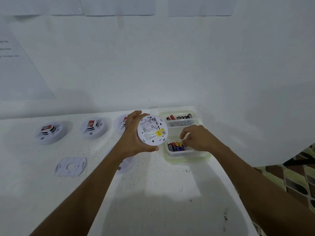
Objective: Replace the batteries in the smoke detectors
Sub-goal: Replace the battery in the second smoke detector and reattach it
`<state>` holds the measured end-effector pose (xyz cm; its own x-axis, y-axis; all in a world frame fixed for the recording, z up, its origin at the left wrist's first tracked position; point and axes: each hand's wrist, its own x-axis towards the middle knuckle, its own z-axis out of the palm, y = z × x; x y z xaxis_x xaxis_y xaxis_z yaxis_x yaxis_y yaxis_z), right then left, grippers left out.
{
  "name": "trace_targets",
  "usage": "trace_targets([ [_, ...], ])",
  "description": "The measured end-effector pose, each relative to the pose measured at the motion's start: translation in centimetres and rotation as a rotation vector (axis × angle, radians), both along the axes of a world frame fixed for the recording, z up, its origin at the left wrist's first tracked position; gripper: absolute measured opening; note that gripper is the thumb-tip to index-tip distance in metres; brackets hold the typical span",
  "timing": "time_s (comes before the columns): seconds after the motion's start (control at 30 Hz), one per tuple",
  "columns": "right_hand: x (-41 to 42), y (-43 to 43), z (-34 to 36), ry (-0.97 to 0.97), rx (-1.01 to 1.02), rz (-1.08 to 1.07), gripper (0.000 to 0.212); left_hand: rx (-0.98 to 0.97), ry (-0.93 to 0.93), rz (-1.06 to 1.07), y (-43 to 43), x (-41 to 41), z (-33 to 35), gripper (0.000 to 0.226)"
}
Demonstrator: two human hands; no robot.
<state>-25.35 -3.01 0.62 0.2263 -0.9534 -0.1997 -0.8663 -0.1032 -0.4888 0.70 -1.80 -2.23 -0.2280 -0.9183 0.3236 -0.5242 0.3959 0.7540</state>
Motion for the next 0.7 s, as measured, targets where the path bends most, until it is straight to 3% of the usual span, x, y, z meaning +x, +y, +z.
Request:
trace_targets([
  [0.27,0.8,-5.8,3.5,-0.137,-0.261,0.022,0.01,0.01,-0.002,0.007,-1.3,0.8,1.2,0.105],
  [0.7,5.7,-12.6,0.6,0.246,-0.162,0.116,0.016,0.036,-0.028,0.002,-3.2,1.5,0.8,0.108],
])
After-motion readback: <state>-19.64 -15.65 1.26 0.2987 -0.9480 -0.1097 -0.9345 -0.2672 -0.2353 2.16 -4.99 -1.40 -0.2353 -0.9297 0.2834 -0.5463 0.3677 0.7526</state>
